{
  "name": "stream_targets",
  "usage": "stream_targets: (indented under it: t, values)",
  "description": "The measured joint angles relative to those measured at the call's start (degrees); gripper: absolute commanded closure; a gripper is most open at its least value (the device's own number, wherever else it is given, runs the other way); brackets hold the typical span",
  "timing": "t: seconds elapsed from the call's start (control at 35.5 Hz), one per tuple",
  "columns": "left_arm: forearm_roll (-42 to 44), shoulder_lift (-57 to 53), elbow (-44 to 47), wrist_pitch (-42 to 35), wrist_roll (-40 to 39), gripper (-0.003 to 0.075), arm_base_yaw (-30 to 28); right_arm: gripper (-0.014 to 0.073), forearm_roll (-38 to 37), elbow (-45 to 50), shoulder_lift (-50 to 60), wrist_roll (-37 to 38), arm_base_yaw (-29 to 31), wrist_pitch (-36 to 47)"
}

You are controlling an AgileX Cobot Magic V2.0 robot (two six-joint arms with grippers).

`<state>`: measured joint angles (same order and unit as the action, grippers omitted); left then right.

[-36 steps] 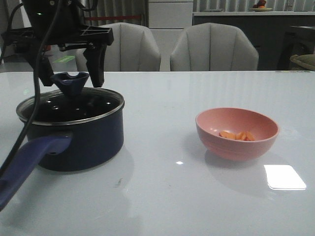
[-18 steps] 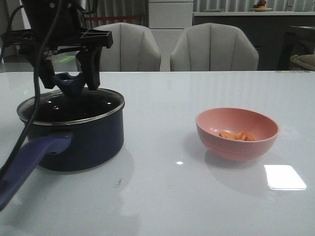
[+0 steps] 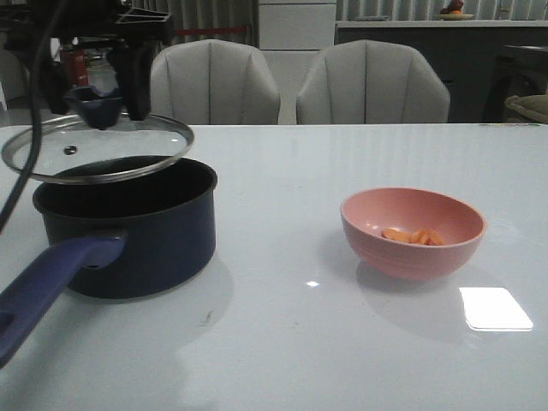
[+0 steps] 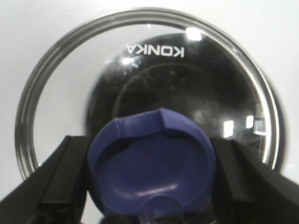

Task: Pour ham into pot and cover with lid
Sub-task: 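Lift the glass lid off the pot with the left gripper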

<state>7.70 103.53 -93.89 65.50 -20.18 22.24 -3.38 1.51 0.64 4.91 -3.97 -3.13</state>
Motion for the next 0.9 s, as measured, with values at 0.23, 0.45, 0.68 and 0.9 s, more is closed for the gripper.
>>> stream_targets:
  t: [0.23, 0.45, 0.68, 0.9]
  values:
    - [0.23, -5.85, 5.64, -1.19, 2.63, 0.04, -13.47, 0.0434, 0.0, 0.0, 0.0, 0.0, 0.0, 0.0]
    - [-5.13, -7.24, 14.35, -7.48, 9.36, 0.0401, -25.56, 0.0434, 0.0, 0.0, 0.0, 0.0, 0.0, 0.0]
    - [-8.24, -6.62, 22.35, -16.0, 12.59, 0.04, -30.64, 0.0434, 0.0, 0.0, 0.0, 0.0, 0.0, 0.0]
    - [-12.41, -1.04, 23.63, -18.91, 17.66, 0.0394, -30.8, 0.0434, 0.0, 0.0, 0.0, 0.0, 0.0, 0.0]
